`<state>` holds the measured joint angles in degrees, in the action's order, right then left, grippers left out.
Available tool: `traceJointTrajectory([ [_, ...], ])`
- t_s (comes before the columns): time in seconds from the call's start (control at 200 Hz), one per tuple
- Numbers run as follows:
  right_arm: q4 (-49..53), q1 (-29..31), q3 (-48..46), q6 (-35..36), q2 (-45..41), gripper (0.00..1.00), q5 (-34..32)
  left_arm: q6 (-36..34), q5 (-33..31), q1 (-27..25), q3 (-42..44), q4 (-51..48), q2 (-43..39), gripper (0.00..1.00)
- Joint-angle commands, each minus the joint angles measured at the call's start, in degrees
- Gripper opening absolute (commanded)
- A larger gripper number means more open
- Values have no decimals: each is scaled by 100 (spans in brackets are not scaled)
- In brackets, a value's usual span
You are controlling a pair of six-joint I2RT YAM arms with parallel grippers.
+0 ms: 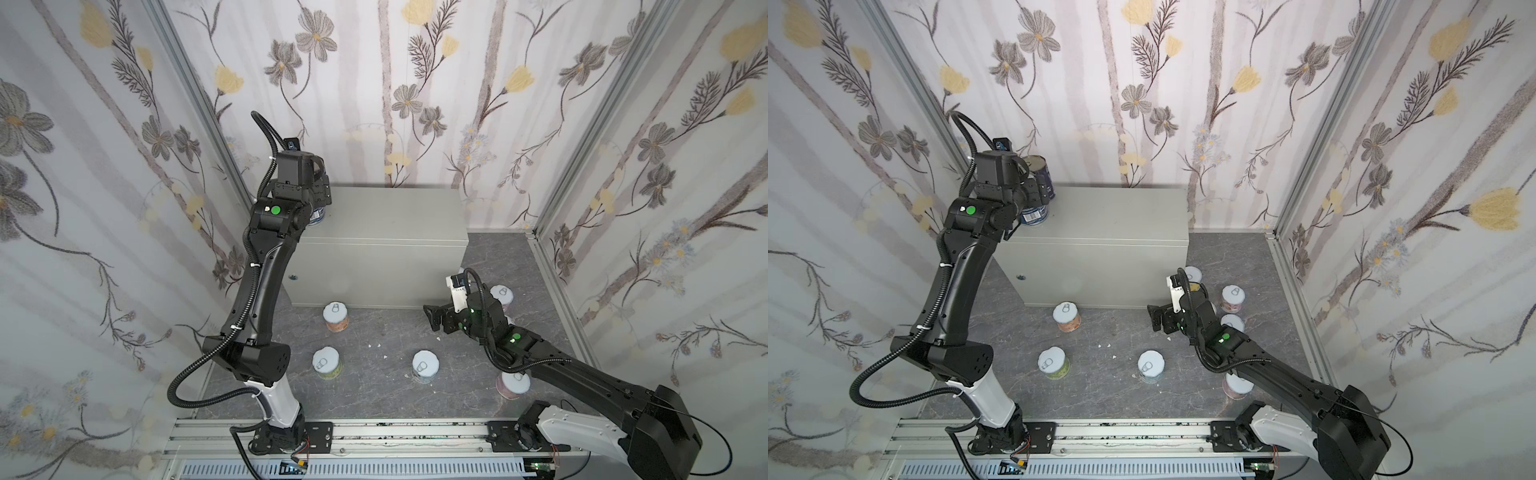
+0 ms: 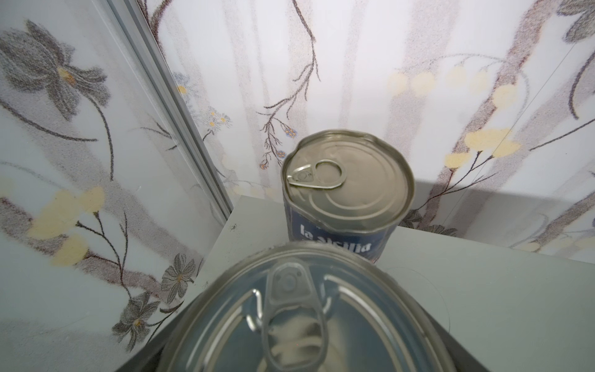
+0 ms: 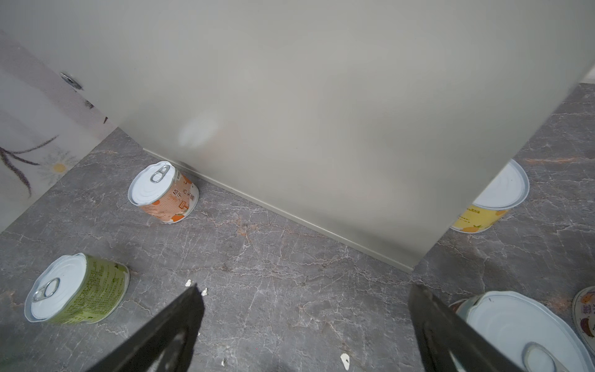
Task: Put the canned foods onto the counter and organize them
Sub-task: 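Lower the blue-labelled can onto the cabinet top beside the tomato can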
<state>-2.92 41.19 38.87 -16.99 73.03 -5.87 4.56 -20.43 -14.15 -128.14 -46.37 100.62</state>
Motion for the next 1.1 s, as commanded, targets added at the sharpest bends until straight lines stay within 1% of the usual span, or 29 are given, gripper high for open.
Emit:
traceJointTrajectory([
  [0.0, -209, 2, 67, 47, 35, 100, 60, -25, -82, 0, -27, 67, 35, 88],
  [0.265, -200, -6, 103, 87, 52, 100, 51, -43, -233, 1, -80, 75, 90, 92],
  [0.28, -200, -6, 102, 83, 53, 100, 51, -43, -233, 0, -80, 80, 91, 92],
  [0.295, -200, -6, 100, 83, 60, 100, 63, -43, -230, 0, -87, 84, 84, 98],
  [0.315, -212, -6, 103, 82, 62, 100, 61, -43, -239, 0, -89, 83, 78, 100],
  [0.48, -201, -6, 99, 74, 40, 100, 68, 0, -376, -6, -124, 75, -115, 100],
  [0.674, -75, -6, 103, 56, -169, 100, 78, 64, -448, -22, 48, 75, -570, 100],
  [0.854, 124, 8, 94, 41, -431, 100, 25, 133, -393, -35, 331, 100, -1026, 100],
  [1.094, 294, 22, 93, -49, -745, 100, -33, 192, -395, -28, 751, 128, -1319, 100],
])
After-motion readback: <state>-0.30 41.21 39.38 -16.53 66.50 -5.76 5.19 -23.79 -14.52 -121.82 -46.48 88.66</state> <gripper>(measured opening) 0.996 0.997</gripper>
